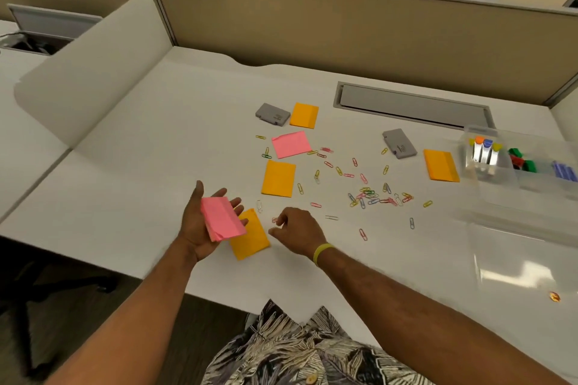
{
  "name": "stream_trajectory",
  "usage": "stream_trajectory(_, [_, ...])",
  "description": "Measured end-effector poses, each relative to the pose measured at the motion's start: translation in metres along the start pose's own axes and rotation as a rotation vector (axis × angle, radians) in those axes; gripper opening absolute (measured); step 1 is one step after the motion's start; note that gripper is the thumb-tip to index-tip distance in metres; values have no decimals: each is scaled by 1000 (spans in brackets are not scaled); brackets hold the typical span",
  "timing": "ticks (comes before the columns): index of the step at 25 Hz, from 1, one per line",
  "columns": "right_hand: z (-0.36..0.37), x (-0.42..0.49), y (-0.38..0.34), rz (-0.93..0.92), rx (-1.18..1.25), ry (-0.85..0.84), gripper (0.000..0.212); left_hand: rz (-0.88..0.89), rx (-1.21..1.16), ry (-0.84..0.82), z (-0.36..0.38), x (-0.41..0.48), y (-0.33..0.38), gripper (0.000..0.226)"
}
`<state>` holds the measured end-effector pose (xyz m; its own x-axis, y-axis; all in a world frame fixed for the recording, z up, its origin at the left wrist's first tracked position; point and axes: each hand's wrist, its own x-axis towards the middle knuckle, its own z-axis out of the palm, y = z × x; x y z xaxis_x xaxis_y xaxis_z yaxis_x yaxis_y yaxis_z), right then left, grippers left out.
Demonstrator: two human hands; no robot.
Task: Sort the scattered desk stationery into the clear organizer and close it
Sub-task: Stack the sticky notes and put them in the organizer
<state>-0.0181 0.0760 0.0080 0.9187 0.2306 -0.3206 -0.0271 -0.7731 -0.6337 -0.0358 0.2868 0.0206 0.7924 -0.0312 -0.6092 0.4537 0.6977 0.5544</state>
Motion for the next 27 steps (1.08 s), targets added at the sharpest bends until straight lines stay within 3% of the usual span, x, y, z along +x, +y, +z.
stream_trajectory(7, [36, 14, -31, 184, -248, -35, 59, -72, 81, -11, -27, 34, 38, 43])
stream_trajectory(12, [43, 25, -38, 353, -200, -43, 62, -98, 123, -61, -34, 56, 52, 39])
stream_trajectory(15, [50, 23, -41, 368, -157, -33, 53, -104, 116, -81, -34, 65, 59, 42])
stream_trajectory(18, [44, 17, -39, 314, 2, -8, 26, -93, 138, -96, -34, 69, 64, 42])
stream_trajectory(22, [6, 9, -35, 151, 195, 134, 26, -68, 137, -97, -34, 72, 66, 40])
stream_trajectory(27, [-23, 12, -37, 89, 293, 348, 16, -79, 94, -109, -13, 72, 46, 38])
